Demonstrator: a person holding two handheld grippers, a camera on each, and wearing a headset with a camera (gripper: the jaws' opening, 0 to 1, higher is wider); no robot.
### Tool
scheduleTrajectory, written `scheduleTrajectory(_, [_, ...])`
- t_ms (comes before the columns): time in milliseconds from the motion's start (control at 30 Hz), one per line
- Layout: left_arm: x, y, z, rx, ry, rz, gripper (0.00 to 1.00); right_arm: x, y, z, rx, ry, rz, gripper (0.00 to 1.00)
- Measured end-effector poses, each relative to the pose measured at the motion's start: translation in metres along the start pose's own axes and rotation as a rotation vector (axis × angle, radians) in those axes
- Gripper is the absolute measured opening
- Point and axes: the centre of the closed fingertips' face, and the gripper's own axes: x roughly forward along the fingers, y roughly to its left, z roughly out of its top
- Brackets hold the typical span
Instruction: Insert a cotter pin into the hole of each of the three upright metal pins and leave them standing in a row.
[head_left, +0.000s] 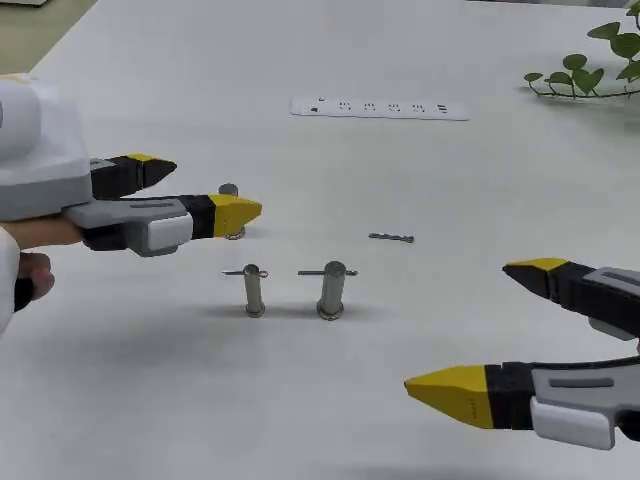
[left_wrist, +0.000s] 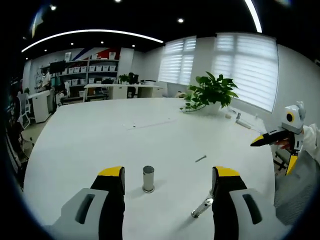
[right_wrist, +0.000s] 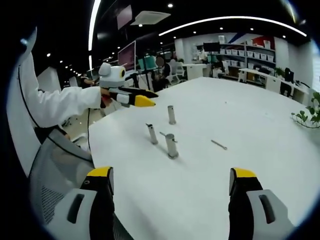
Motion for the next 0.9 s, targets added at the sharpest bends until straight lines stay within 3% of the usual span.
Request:
scheduleTrajectory(167, [0.019,0.006,-0.016,0.069,0.059,-0.017,0.60,-0.002,-0.004,-0.001,0.002,-0.008,-0.016,0.91])
scheduleTrajectory(433, [0.042,0.022,-0.025,0.093,0.080,0.015,0.47,-0.001,-0.006,-0.010,-0.011,0.028,-0.022,0.92])
scheduleTrajectory(633, [0.057,0.021,-0.036,0.102,0.117,-0.006,0.43,0.002,-0.001,-0.013,0.012,0.023,0.004,0.92])
scheduleTrajectory(733, [0.063,0.022,-0.043,0.137,0.150,-0.002,0.39,0.004,0.001,-0.014,0.024,0.023,0.011,0.92])
scheduleTrajectory(800, [0.066,0.023,-0.043,0.133,0.145,0.003,0.37,0.004,0.002,-0.016,0.026,0.028,0.015,0.91])
scheduleTrajectory(900, [0.068,0.028,-0.040,0.128,0.127,0.024,0.22,0.004,0.001,-0.015,0.027,0.020,0.005,0.91])
